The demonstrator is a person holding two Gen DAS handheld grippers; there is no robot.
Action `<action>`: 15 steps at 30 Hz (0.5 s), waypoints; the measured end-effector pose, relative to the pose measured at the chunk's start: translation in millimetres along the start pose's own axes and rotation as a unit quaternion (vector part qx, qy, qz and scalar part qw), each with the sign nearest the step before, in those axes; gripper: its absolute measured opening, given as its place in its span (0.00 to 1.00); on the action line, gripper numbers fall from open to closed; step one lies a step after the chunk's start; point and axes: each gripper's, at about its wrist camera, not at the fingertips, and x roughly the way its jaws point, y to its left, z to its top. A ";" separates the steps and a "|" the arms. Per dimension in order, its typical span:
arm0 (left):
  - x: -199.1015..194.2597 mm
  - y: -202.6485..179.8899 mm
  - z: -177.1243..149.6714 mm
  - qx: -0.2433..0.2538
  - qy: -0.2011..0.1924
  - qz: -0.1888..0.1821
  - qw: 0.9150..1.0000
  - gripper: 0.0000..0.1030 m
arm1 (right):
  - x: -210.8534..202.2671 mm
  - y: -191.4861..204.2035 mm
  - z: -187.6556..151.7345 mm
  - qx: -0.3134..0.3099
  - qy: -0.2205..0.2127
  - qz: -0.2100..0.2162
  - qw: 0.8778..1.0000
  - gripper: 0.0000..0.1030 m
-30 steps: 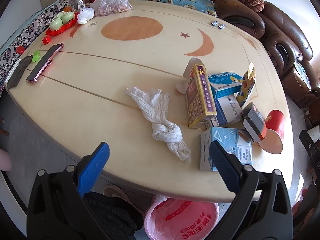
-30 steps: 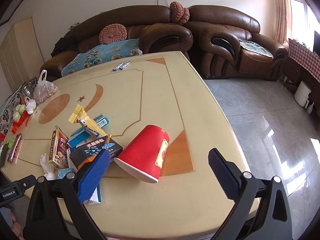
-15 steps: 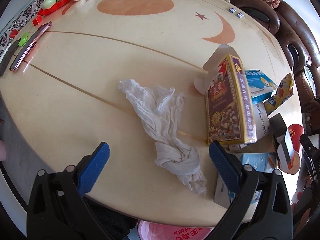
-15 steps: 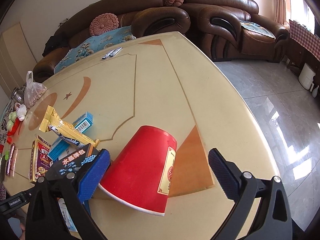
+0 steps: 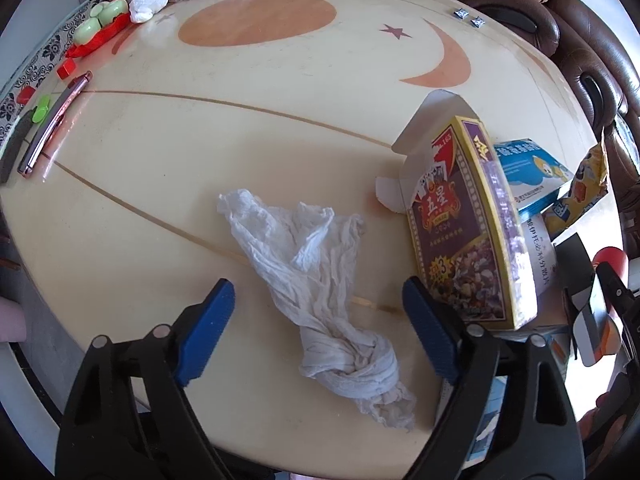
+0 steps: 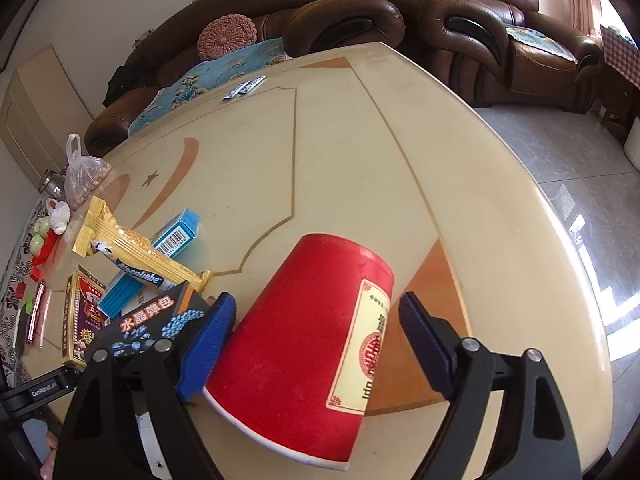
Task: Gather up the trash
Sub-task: 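Grasp the white tissue with the left gripper while the right gripper grasps the red cup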
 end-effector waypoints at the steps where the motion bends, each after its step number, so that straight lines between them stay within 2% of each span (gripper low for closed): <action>1: -1.5 0.4 -0.3 0.000 -0.001 -0.001 1.000 0.71 | -0.2 0.5 -0.2 -0.003 0.000 0.001 1.000 0.72; 9: -8.6 16.4 -0.2 -0.020 0.010 -0.026 0.999 0.38 | -5.3 1.1 -2.2 -0.012 0.005 0.019 1.000 0.66; 11: -8.7 20.5 0.4 -0.028 0.016 -0.037 0.999 0.27 | -10.0 2.4 -2.5 -0.019 -0.002 0.015 1.000 0.64; 15: -8.9 25.4 -1.2 -0.038 0.028 -0.063 0.997 0.16 | -20.7 3.5 -2.6 -0.031 -0.009 0.013 0.999 0.60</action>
